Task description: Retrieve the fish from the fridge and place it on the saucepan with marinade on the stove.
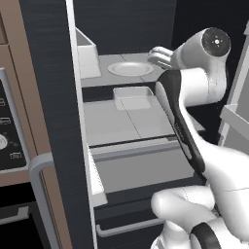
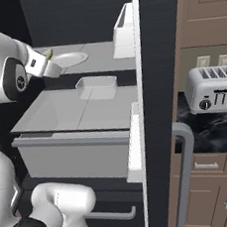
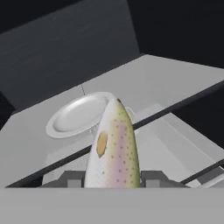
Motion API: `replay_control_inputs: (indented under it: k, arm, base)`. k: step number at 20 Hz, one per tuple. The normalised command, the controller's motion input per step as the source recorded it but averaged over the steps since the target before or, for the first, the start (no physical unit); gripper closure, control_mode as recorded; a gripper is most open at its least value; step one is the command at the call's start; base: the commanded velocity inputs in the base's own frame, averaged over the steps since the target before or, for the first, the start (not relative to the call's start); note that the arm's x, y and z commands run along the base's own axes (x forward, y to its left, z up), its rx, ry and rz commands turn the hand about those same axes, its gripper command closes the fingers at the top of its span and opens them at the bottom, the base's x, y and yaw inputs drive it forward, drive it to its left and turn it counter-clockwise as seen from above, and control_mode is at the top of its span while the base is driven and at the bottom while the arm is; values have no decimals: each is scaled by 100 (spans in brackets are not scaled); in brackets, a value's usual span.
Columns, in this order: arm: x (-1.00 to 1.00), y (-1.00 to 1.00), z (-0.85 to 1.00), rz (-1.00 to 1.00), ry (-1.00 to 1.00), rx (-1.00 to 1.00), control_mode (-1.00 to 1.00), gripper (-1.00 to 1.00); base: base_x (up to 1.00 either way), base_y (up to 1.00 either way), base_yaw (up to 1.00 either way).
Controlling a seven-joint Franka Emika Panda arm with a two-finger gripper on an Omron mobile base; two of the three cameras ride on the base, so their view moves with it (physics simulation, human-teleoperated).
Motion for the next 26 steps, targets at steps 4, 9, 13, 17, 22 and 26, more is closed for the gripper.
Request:
replay_control_inputs:
  k: [4,9,13,17,22,26]
  arm:
    - [-90,-37,-48,7,0,0,-100,100]
    - [-45,-21,-34,2,0,0,-100,100]
    - [-36,-21,-32,3,0,0,-100,100]
    - [-19,-9,-43,5,0,0,-100,100]
    - [-2,0,-26,3,0,0,100,100]
    - [0,0,0,0,0,0,100,100]
  base:
    - [0,0,0]
    - [0,0,0]
    - [0,0,0]
    - [0,0,0]
    - [0,0,1]
    - [-10,-1,0]
